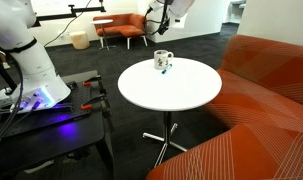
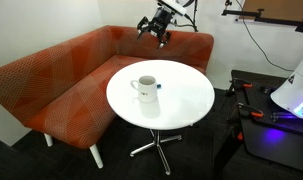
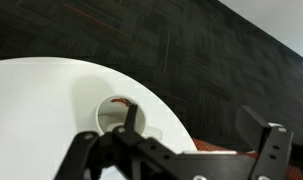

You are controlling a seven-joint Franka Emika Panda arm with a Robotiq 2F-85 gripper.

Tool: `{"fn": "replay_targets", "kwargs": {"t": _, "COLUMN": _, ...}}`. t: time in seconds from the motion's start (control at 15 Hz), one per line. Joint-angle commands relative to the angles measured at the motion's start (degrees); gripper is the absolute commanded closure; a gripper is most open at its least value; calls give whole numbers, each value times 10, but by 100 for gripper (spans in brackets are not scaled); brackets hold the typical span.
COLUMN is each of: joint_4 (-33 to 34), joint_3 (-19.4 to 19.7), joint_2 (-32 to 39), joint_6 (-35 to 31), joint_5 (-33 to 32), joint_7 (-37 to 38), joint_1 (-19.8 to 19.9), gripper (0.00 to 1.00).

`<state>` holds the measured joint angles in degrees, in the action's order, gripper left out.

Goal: Remove the marker out of the cup and put it on the table

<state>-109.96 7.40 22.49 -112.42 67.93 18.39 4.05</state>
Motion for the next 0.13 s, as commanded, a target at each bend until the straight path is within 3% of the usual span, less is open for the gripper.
{"fn": "replay_targets", "kwargs": {"t": 0.0, "joint_4": 0, "joint_3": -5, "joint_2": 0, "joint_6": 0, "joint_5": -3, "joint_7": 1, "joint_1": 6, "gripper": 0}}
{"fn": "replay_targets", "kwargs": {"t": 0.07, "joint_4": 0, "joint_3": -5, "joint_2": 0, "joint_6": 0, "joint_5": -3, "joint_7": 1, "joint_1": 6, "gripper": 0}}
